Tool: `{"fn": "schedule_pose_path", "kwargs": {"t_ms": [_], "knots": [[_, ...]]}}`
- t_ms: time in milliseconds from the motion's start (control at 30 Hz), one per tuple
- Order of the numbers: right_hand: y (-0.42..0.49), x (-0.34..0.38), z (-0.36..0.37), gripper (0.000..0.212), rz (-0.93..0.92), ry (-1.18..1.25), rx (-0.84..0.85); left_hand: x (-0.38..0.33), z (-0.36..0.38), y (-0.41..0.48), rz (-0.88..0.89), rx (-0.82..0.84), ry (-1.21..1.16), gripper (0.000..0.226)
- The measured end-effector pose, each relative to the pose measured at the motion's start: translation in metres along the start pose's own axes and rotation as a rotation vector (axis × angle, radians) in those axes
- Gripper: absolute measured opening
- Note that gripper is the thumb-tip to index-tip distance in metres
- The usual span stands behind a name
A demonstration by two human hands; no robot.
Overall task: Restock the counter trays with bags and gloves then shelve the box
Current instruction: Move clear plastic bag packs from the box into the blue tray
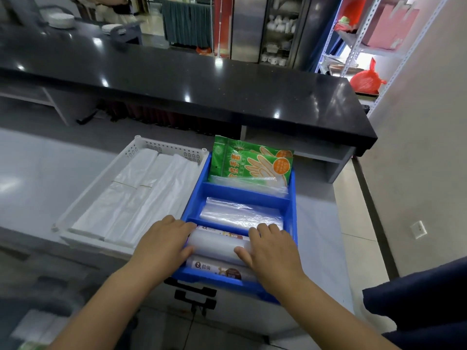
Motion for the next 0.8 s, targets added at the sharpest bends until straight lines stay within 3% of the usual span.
{"fn": "schedule_pose_path", "kwargs": {"t_ms": [233, 367, 500, 600, 800], "knots": [[0.027, 0.067, -0.016, 0.016, -0.329, -0.007, -0.125, 0.046, -0.019, -0.051, -0.141, -0.097, 0.156, 0.043], [0.027, 0.133, -0.022, 0.022, -0.488, -0.011, -0.136, 0.106, -0.019, -0.109, -0.272, -0.088, 0.195, 0.040], [0.021, 0.205, -0.016, 0.024, -0.596, -0.026, -0.099, 0.155, -0.018, -0.173, -0.485, -0.102, 0.046, 0.028], [0.020, 0.261, -0.009, 0.033, -0.688, -0.020, -0.068, 0.196, -0.014, -0.223, -0.602, -0.154, -0.030, 0.029], [0.007, 0.391, 0.012, 0.032, -0.833, -0.043, 0.007, 0.306, 0.010, -0.339, -0.840, -0.154, -0.120, 0.028]]}}
Point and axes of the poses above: each hand's wrist, its own y-axis towards the middle knuckle, its own z-axis out of the palm, x = y × z, the point moved 5 cm from there along y, towards the middle knuckle, and after that the axes turned 4 degrees about x, right-handed, at the moved point
